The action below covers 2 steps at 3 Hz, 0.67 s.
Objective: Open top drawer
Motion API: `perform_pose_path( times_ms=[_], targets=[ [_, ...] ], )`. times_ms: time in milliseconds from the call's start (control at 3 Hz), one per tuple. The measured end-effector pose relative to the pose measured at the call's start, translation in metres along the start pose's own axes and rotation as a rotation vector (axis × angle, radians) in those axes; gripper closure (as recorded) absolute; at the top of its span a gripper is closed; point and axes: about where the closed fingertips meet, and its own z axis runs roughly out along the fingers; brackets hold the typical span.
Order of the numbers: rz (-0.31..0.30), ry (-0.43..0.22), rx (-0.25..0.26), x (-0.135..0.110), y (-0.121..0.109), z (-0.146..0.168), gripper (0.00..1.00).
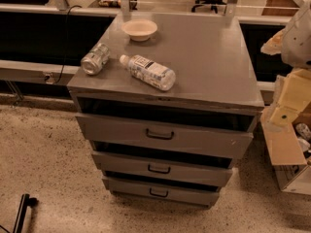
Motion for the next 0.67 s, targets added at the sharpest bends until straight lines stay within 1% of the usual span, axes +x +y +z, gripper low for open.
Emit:
perform_pose_path(
  times_ms=[333, 667],
  targets=[
    [0.0, 0.0, 0.0, 0.0, 0.0, 0.0, 0.0],
    [-0.029, -0.028, -0.002, -0.006, 0.01, 0.024, 0.0]
  ],
)
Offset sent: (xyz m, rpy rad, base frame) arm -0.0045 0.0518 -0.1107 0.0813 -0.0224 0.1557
